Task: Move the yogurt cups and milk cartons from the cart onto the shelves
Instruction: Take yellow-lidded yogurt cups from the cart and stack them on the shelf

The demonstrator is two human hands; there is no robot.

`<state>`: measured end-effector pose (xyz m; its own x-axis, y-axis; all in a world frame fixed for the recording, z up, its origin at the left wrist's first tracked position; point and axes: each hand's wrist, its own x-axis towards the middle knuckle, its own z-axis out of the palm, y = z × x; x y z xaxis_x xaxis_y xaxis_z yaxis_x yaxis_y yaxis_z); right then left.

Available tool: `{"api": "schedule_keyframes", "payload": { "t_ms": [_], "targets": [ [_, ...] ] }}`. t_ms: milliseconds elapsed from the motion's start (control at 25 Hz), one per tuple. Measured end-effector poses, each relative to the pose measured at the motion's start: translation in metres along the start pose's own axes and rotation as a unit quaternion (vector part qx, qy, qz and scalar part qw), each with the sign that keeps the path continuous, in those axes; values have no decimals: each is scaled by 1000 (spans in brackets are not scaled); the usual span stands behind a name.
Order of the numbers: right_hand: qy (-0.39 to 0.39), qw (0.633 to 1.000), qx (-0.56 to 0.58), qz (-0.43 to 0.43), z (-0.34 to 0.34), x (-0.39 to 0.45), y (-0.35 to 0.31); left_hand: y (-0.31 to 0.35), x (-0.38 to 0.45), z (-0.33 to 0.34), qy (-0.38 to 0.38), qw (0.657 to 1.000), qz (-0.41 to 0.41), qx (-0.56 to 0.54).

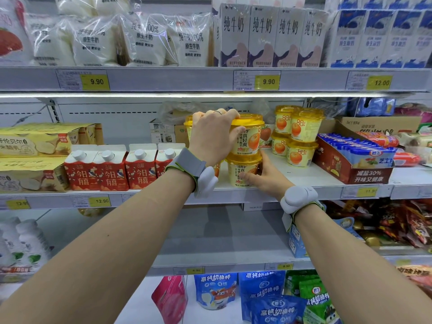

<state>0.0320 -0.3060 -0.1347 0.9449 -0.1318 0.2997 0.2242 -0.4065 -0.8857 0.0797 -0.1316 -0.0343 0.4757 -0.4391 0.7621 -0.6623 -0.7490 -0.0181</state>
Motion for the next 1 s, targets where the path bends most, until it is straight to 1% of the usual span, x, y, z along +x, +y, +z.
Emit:
{"api": "schedule_keyframes", "payload": {
  "t_ms": [200,280,400,480,800,1000],
  "targets": [
    [32,999,-19,26,4,1,2,1,0,-1,-3,1000,-3,4],
    [66,997,-27,31,11,3,3,1,0,-2,-4,1000,-4,3],
    [137,989,-43,39,19,5,2,0,0,-3,-7,1000,-3,-3],
    [159,986,-36,43,20,4,0,0,0,-3,-8,1000,-2,-2],
    [147,989,-28,22,17,-3,-6,1,2,-4,-5,1000,-10,-1],
    [141,988,-57,27,16,-3,-4,0,0,-4,-6,1000,-7,-7]
  ]
}}
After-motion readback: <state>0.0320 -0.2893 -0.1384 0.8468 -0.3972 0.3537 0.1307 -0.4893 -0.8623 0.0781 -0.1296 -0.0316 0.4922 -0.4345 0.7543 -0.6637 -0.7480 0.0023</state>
